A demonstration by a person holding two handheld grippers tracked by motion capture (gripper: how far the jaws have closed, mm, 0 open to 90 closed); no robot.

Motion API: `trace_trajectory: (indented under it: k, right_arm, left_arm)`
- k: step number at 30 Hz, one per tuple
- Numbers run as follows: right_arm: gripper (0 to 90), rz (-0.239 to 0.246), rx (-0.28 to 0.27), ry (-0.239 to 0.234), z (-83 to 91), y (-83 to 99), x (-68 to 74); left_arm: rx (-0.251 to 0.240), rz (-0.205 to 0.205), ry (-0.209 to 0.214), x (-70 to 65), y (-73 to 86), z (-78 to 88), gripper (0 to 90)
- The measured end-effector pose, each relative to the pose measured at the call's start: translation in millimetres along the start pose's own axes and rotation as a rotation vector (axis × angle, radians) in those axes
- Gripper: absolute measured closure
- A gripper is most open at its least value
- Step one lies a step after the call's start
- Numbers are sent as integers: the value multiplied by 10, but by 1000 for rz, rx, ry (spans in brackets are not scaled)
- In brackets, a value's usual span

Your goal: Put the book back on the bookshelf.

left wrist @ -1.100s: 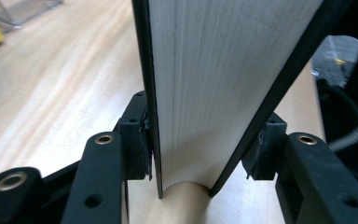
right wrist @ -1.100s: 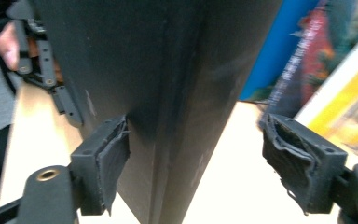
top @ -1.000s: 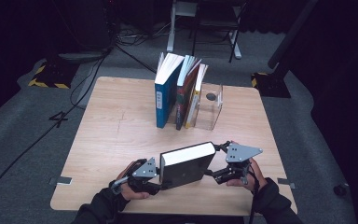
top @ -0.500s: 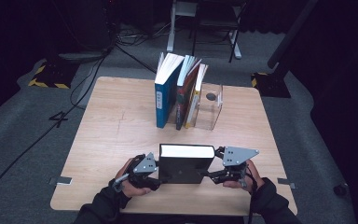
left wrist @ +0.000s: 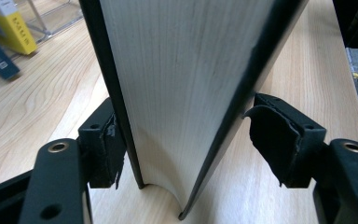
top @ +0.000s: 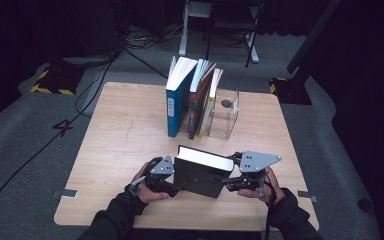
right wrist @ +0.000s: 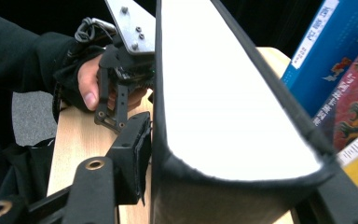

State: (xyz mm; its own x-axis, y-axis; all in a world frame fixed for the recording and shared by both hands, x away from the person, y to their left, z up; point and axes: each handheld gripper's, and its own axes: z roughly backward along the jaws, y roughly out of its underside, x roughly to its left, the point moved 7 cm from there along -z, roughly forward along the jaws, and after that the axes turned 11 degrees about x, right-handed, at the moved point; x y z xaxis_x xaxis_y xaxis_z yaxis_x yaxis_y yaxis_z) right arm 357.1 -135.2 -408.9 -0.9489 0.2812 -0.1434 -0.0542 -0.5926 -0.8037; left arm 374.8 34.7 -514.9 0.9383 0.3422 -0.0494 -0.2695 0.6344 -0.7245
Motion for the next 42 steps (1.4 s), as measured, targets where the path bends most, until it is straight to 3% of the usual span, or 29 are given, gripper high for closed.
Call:
trace_trajectory:
  k: [5,7,13,16,18,22,24,29,32,34,40,42]
  right_arm:
    - [489,-19,11,9,134,39,-78]
    - [499,-39,13,17,191,51,-108]
    - [494,-50,43,66,266,81,-155]
    - [482,-57,69,72,262,70,-154]
    - [477,-61,89,68,254,57,-148]
    - [434,-79,145,56,231,53,-151]
    - [407,-110,173,-1,212,61,-146]
    - [411,-134,206,-12,198,58,-186]
    - [447,-144,191,-11,189,17,-190]
    - [462,-156,186,-2,159,-1,-187]
    - [450,-174,187,0,92,1,-177]
    - [457,-184,189,4,94,4,-186]
  left_arm:
    - [-1,-9,-15,26,-115,-119,282]
    - [-4,14,-25,34,-154,-167,265]
    - [-2,20,-79,67,-234,-240,243]
    - [7,37,-96,59,-228,-237,217]
    - [31,31,-132,47,-202,-211,234]
    - [71,43,-152,22,-73,-117,227]
    - [88,71,-154,20,23,-51,219]
    - [138,105,-190,30,303,87,220]
    - [186,156,-220,45,543,180,212]
    - [196,167,-228,33,655,248,209]
    - [231,196,-253,52,835,346,211]
    - [221,218,-238,92,857,336,200]
